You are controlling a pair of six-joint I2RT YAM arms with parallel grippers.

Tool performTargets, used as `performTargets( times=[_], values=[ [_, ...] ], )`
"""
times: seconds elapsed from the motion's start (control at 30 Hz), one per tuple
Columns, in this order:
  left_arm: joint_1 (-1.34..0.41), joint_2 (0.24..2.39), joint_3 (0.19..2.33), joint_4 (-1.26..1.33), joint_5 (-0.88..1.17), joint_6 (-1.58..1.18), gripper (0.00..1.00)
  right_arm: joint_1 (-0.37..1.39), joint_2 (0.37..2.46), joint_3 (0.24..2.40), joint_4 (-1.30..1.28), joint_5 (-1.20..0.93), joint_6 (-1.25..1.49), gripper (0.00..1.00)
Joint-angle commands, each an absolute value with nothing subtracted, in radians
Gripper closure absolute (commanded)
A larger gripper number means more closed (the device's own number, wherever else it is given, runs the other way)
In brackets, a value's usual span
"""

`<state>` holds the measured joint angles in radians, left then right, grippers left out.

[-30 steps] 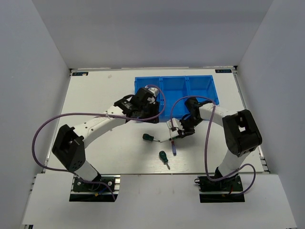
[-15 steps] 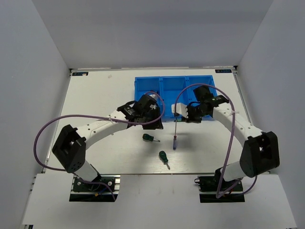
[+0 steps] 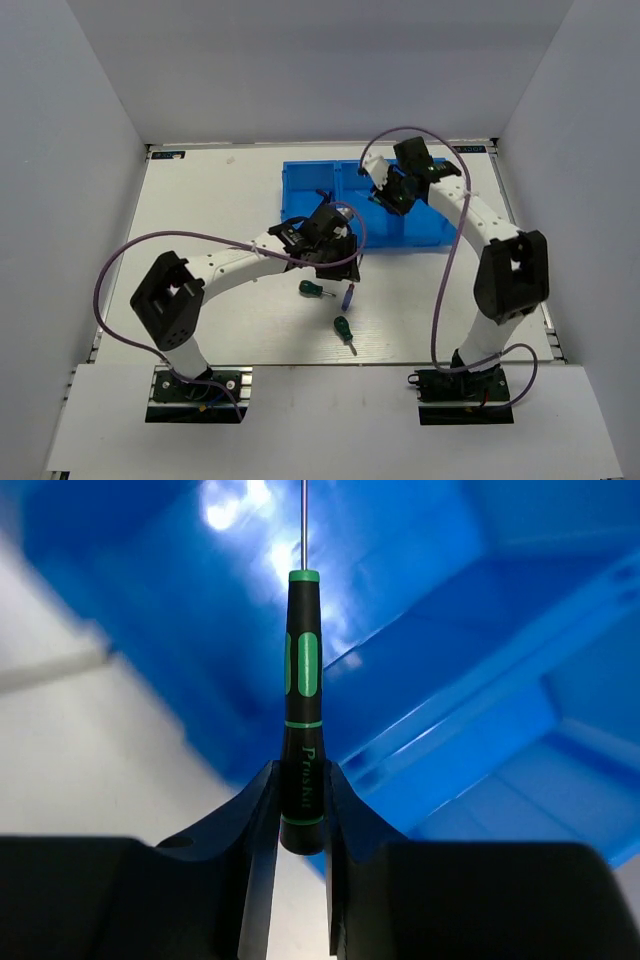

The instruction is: Sort the tools into containers

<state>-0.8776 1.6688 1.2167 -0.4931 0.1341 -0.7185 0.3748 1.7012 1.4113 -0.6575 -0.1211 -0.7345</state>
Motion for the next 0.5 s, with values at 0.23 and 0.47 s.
performTargets(
  times=[0.23, 0.47],
  values=[
    [-0.934, 1.831, 1.345, -0.623, 0.089, -0.595, 0.38, 0.384, 1.956, 1.850, -0.931, -0.221, -0.281, 0.68],
    [-0.943, 1.930, 1.423, -0.689, 0.002, -0.534, 0.37, 0.356, 1.901, 1.784, -0.947, -0.308, -0.267, 0.27]
  ],
)
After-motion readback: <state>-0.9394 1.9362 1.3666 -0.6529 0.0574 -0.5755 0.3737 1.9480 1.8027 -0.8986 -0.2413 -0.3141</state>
